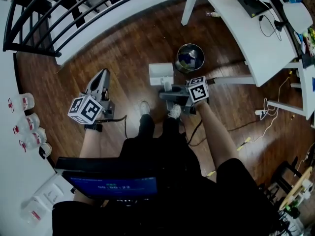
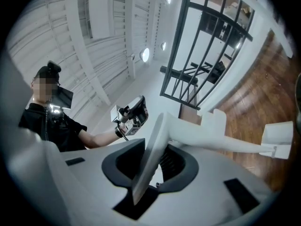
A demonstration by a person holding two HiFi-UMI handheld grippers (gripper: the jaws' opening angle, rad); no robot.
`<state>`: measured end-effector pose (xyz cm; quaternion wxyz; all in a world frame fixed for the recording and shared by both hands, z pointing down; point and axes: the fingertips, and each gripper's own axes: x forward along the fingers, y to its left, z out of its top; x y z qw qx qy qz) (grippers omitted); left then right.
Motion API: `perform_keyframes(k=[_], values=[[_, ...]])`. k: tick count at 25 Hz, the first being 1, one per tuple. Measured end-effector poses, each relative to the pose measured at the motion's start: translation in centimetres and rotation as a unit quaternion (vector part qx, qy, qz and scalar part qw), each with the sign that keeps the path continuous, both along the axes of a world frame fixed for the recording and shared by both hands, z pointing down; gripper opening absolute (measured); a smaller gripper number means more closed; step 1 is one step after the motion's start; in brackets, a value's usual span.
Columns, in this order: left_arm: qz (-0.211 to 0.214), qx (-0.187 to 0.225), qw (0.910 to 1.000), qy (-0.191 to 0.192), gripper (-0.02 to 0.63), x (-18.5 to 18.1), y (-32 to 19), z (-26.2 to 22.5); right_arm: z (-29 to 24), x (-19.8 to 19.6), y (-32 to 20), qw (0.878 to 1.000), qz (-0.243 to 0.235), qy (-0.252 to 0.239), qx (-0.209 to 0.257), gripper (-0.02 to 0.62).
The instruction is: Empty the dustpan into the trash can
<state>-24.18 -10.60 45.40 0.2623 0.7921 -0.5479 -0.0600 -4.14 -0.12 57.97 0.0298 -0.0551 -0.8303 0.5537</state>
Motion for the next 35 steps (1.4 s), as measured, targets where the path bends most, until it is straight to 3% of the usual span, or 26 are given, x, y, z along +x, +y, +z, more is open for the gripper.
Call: perform_keyframes(k=[14, 28, 35], values=[[-0.016, -0.017, 0.9994, 0.026, 0.002, -0.4, 1.7, 1.7, 1.4, -0.3, 2.6, 1.000, -0.021, 0.007, -0.018, 0.080], [-0.019, -0.016, 0.9993, 0.027, 0.002, -0.8, 2.0, 1.7, 2.0, -0.8, 4.0, 0.998, -0.055, 0.022, -0.035, 0.083], [-0.022, -0.016, 0.9992, 0.028, 0.002, -1.0, 2.3, 1.8, 2.4, -0.8, 5.1, 0.996, -0.076, 0.026, -0.050, 0.117]])
